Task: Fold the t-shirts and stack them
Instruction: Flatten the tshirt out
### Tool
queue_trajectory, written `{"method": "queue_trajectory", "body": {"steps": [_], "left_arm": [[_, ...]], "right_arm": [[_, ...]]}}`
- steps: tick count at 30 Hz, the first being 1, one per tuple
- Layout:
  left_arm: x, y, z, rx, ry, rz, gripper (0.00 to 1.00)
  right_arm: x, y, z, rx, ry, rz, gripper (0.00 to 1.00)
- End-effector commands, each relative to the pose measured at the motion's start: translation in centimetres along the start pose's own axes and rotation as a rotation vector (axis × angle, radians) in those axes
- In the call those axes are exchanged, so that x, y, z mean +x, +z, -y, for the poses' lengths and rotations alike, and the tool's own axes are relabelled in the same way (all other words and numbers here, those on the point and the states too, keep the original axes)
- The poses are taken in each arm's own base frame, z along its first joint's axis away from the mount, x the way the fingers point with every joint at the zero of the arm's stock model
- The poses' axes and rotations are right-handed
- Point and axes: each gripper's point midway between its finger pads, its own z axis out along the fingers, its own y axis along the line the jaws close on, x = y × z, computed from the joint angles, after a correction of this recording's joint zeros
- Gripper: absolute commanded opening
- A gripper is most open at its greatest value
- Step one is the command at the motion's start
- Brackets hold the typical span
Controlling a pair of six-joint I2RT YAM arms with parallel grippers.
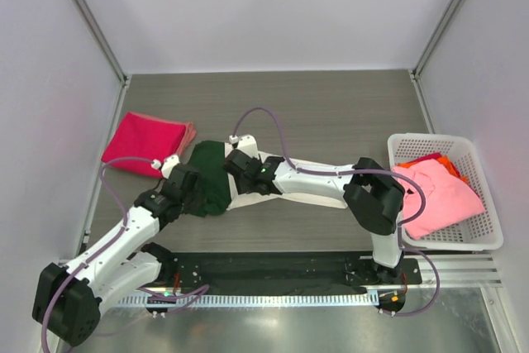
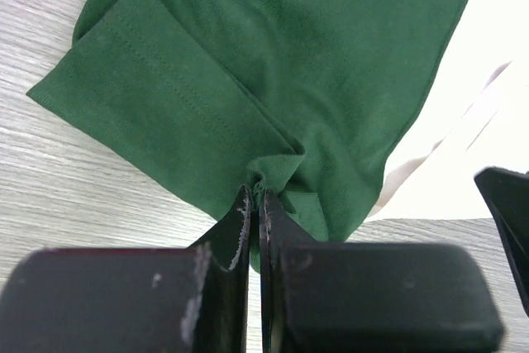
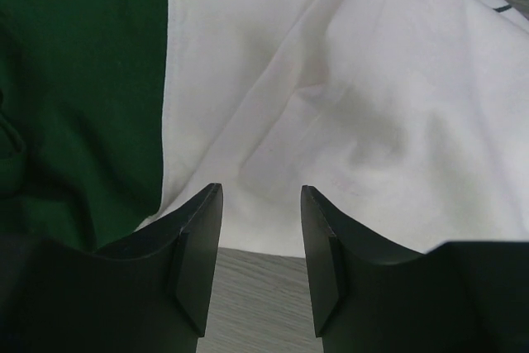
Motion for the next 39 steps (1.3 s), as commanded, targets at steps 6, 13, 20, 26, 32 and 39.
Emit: {"method": "queue_trajectory", "body": {"steps": [6,13,20,26,32,39], "left_arm": [[-0.6,-0.1,0.8,0.048,-0.018,0.025,0.0],[-0.9,-0.7,0.9,0.059,-0.024,0.037,0.0],[-1.2,-0.9,0.4,0.045,-0.02,0.052,0.0],[-1.1,-0.8,0.6,0.046,-0.018,0.047,0.0],[-0.2,-0.4,1.4,0.087,-0.02,0.007,0.0],[0.8,0.0,2.8,0.16,-0.045,-0.036,0.0]], "right_arm": [[-1.4,1.4,-0.4,0.047,0.032,0.054,0.48],[-0.3,2.6,0.7,0.123,0.023,0.038,0.3],[-1.1,-0.4,2.0,0.118,0.072,0.078,0.12],[-1.3,-5.1,5.2,0.121,0.145,0.138,0.01],[0.5,-8.8,15.5,0.295,0.322,0.174,0.01],[2.4,-19.4,32.4,0.558,0.7,0.475,0.01]]}}
